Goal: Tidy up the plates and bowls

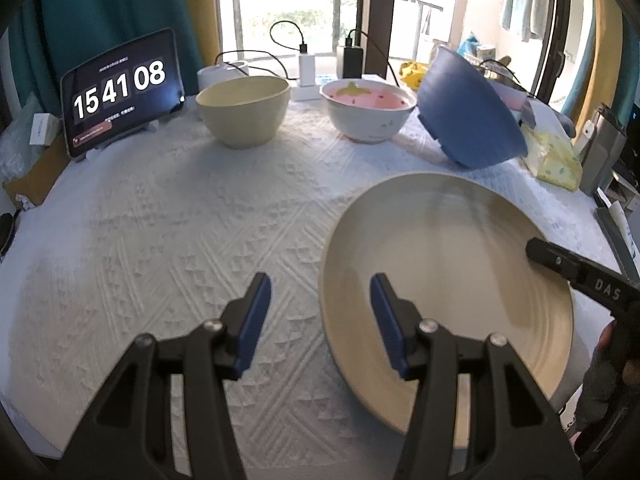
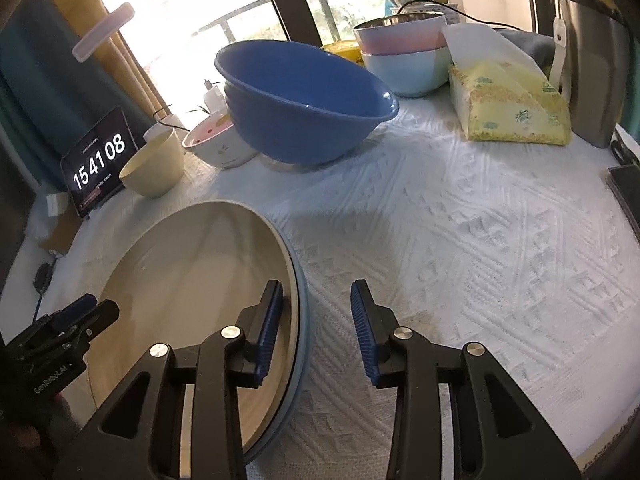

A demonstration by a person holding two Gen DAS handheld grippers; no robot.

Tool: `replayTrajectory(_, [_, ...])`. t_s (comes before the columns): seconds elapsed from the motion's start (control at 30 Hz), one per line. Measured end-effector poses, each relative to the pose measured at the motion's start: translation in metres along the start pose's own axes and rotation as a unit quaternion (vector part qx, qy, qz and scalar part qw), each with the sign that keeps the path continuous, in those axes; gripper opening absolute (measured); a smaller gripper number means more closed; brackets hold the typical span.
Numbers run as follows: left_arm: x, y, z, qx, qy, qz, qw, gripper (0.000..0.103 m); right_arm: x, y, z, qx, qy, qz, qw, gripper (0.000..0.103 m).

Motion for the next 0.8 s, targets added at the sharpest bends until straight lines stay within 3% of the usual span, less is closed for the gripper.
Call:
replayTrajectory(0.27, [0.017,-0.004,0.000,-0.001,0.022,0.000,0.9998,0.054,0.006,-0.001,0.000,0.009,0.013,0.008,1.000,0.039])
replayTrajectory(0.43, [0.023,-0.006,0.001,-0.012,0.027,-0.033,0.9990,0.055,0.012,-0.002,-0.005,0.026,0.015,0.030,0.999,0.045])
replayTrajectory(0.57, [0.032,-0.003,0.001,-0.035,0.051,-0.067,0.9958,0.073,0.011,-0.002,-0.007,0.030,0.003,0.030,0.999,0.045])
replayTrajectory(0.63, [0.039,0.002,0.000,-0.061,0.072,-0.097,0.9908,0.075,0.011,-0.001,-0.008,0.032,-0.001,0.028,0.999,0.045])
replayTrajectory(0.8, [0.035,-0.006,-0.001,-0.042,0.061,-0.111,0.9911,0.075,0.015,0.003,-0.009,0.036,0.004,0.036,0.999,0.045])
Point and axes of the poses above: each gripper's, at about its wrist camera, not at the fingertips, and x roughly the way its jaws point, y to its left, z to its top, the point moved 1 cm from there along x, roughly the way its jaws point, and after that the axes turned 15 degrees about z, right-handed, at the moved point
